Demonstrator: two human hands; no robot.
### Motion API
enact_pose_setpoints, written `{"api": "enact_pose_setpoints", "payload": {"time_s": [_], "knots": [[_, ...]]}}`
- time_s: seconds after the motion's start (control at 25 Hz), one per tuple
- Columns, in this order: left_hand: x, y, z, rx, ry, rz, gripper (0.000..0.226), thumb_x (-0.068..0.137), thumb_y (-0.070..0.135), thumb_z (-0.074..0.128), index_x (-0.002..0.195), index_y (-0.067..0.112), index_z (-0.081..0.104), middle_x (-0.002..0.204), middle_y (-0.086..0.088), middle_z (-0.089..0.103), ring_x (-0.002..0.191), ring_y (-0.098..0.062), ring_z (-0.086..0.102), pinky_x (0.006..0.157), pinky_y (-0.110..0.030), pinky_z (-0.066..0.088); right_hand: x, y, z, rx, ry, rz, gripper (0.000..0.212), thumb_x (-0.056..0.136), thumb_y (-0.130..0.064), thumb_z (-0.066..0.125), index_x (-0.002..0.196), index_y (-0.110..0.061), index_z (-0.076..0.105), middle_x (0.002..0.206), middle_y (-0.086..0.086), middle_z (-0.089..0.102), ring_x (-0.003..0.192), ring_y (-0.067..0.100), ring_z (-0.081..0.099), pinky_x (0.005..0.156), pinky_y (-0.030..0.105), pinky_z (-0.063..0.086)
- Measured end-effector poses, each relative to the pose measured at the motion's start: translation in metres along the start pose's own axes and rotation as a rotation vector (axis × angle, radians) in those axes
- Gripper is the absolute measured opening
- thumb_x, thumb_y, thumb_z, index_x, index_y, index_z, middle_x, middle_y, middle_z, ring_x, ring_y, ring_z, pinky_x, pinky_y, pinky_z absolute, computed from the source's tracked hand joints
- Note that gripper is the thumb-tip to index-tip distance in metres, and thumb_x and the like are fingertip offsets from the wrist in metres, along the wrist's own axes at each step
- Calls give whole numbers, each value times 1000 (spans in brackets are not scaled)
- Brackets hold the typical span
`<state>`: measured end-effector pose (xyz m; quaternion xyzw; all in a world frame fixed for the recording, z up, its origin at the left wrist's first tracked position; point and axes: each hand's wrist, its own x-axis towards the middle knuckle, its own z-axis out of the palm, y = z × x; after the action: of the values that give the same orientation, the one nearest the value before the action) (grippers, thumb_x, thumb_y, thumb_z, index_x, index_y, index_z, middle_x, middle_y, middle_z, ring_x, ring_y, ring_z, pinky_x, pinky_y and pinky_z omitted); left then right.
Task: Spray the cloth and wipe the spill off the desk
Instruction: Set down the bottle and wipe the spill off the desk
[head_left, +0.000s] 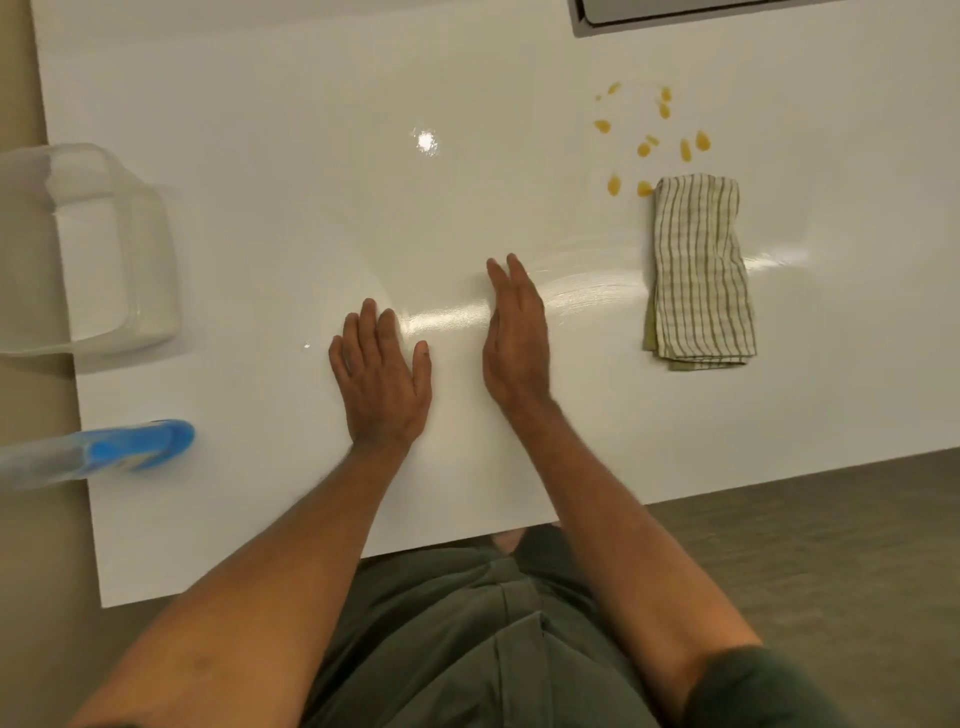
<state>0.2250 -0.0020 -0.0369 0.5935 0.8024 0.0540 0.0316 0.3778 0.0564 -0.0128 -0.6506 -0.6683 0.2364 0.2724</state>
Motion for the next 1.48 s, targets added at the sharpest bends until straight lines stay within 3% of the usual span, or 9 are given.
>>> {"api": "enact_pose_setpoints", "payload": {"time_s": [0.08,0.2,0.36,0.72,0.88,1.0,1.16,1.36,1.48], "knots": [[0,0,1,-8,8,4,57,110,46,30,152,8,43,165,-13,35,151,-35,34,124,-52,25,11,9,-22,17,93,-54,47,104,2,41,147,-10,54,158,12,47,148,27,43,125,41,31],[0,-2,3,-19,5,0,57,109,45,32,152,9,42,166,-12,35,152,-35,33,125,-52,25,62,80,-77,-368,275,96,44,106,-22,45,149,-17,53,159,10,48,148,32,42,125,53,27],[0,0,2,-14,3,3,57,109,45,32,151,9,43,165,-12,36,151,-36,34,124,-52,25,83,159,-125,-610,78,267,64,102,-63,37,160,-35,32,171,8,25,157,39,22,122,66,16],[0,1,3,-5,-6,7,57,109,46,30,151,9,42,165,-13,35,151,-36,33,124,-53,25,64,147,-99,-575,94,138,55,110,-42,34,161,-21,34,167,20,31,152,46,29,124,54,26],[-1,1,5,5,-7,6,57,109,46,30,152,9,41,165,-13,35,151,-36,33,124,-53,25,32,77,-40,-501,-27,39,59,107,-45,34,163,-25,31,170,18,23,157,44,19,128,53,20],[-1,0,4,-8,5,7,57,109,46,30,151,9,42,165,-13,36,151,-36,34,124,-53,25,-8,23,3,-381,-148,-195,58,107,-44,40,162,-26,34,171,17,24,159,40,16,128,52,18],[-1,0,1,-51,4,5,58,109,45,31,152,8,41,165,-13,36,151,-36,34,124,-54,25,-56,48,-17,-347,-283,-329,56,108,-34,42,163,-29,30,173,7,19,162,30,8,131,46,13],[-1,-1,4,-49,2,3,57,109,44,32,152,8,41,166,-12,35,151,-35,33,124,-53,25,-22,169,-124,-473,-54,103,54,108,-28,38,161,-19,33,169,18,27,156,41,24,124,58,27],[-1,-2,5,-36,-4,-2,59,109,46,30,153,8,40,166,-12,34,152,-36,33,125,-54,23,30,201,-158,-502,105,412,57,108,-37,27,160,-13,35,167,25,28,154,49,25,124,59,23]]}}
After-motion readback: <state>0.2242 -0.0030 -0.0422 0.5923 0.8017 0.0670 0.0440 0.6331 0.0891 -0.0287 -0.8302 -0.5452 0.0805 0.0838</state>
